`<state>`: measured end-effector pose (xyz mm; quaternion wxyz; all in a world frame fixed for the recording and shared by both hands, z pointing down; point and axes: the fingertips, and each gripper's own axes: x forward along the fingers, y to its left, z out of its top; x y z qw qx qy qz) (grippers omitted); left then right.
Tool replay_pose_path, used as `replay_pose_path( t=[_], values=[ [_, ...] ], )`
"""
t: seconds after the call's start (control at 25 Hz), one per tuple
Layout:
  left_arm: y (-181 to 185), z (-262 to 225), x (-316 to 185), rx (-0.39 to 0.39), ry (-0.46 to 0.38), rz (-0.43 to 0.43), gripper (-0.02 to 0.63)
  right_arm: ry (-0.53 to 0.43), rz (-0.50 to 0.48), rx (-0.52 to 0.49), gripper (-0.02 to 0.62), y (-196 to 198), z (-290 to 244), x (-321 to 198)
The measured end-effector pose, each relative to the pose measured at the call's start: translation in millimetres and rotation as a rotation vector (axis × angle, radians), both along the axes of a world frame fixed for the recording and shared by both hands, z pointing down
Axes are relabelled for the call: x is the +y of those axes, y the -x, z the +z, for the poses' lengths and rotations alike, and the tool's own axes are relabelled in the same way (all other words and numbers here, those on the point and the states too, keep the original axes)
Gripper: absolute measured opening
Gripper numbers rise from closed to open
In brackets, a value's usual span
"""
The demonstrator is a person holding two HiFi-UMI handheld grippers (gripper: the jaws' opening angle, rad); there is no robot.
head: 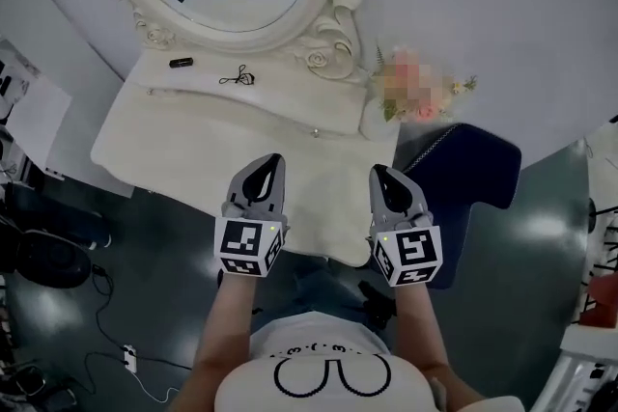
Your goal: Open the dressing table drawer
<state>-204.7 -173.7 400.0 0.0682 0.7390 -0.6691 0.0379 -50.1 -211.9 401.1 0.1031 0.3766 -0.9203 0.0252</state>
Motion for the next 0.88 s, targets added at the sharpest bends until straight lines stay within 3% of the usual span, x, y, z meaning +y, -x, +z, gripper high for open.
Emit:
replay_pose_path(
  t=[0.2, 0.4, 0.44, 0.56, 0.88],
  values=[
    [-5.5, 15.3, -35.6, 0.0, 0.036, 0.075, -0.002, 0.014, 0.074, 0.009, 0.003, -7.4, 10.8, -24.5],
    [-11.2, 35.9, -60.0, 0.035, 0.107, 0.095, -0.002, 0.06, 0.159, 0.039, 0.003, -27.5, 25.9, -26.6],
    [-13.4, 39.5, -63.0, 0.042, 0.121, 0.105, 0.011, 0.069, 0.182, 0.045, 0.003, -32.5, 27.5, -25.9],
    [-18.8, 54.6, -73.1, 0.042, 0.171, 0.149, 0.15, 0.077, 0.242, 0.056, 0.003, -42.7, 27.2, -26.4],
    [-15.9, 124.3, -92.8, 0.011, 0.319, 0.191, 0.153, 0.12, 0.29, 0.102, 0.003, -44.0, 47.0, -23.3]
  ],
)
